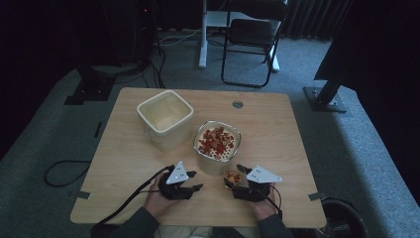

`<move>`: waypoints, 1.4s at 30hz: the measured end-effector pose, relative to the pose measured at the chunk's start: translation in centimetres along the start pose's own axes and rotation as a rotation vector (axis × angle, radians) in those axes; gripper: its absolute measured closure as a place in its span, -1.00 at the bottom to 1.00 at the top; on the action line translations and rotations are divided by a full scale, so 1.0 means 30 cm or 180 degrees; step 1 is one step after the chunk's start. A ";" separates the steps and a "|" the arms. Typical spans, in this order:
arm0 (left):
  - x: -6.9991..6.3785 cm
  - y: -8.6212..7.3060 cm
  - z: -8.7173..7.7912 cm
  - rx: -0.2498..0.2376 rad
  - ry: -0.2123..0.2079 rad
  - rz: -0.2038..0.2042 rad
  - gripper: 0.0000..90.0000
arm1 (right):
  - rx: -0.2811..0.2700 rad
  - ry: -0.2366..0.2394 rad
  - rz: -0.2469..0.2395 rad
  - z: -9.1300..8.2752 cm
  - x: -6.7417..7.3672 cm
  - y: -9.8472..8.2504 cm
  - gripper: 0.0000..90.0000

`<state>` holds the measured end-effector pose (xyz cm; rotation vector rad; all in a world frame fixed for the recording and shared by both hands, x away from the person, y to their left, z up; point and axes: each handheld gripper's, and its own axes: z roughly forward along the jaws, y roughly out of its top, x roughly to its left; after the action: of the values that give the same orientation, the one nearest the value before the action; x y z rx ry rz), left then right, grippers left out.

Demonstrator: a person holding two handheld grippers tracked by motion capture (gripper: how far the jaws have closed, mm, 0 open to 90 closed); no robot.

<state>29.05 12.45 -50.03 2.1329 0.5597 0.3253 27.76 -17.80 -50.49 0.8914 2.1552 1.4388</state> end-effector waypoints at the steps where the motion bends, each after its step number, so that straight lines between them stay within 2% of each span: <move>1: 0.006 -0.006 -0.007 -0.0005 0.0021 -0.0017 0.07 | -0.0006 -0.0004 -0.0004 0.001 0.000 0.000 -0.38; 8: 0.042 -0.036 -0.040 -0.0040 0.0128 -0.0153 0.07 | -0.0026 -0.0046 -0.0054 0.011 0.001 -0.003 -0.38; 11: 0.049 -0.043 -0.042 -0.0049 0.0130 -0.0187 0.07 | -0.0021 -0.0059 -0.0078 0.015 0.002 -0.004 -0.38; 14: 0.055 -0.049 -0.040 -0.0050 0.0128 -0.0216 0.07 | -0.0043 -0.0049 -0.0039 0.017 -0.002 -0.008 -0.32; 19: 0.066 -0.062 -0.049 -0.0024 0.0182 -0.0245 0.06 | -0.0051 -0.0233 -0.0087 0.001 -0.006 -0.008 -0.23; 26: 0.103 -0.098 -0.085 0.0022 0.0315 -0.0355 0.05 | -0.0040 -0.0444 -0.0003 -0.045 -0.051 0.017 -0.22; 34: 0.140 -0.134 -0.120 0.0031 0.0455 -0.0502 0.05 | -0.0018 -0.0636 0.0052 -0.072 -0.106 0.056 -0.22; 42: 0.150 -0.136 -0.137 0.0025 0.0507 -0.0527 0.04 | -0.0016 -0.0762 0.0044 -0.085 -0.137 0.104 -0.20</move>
<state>30.08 19.64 -50.86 2.0636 0.8253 0.4023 29.99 -21.52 -46.72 1.0225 1.9712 1.2720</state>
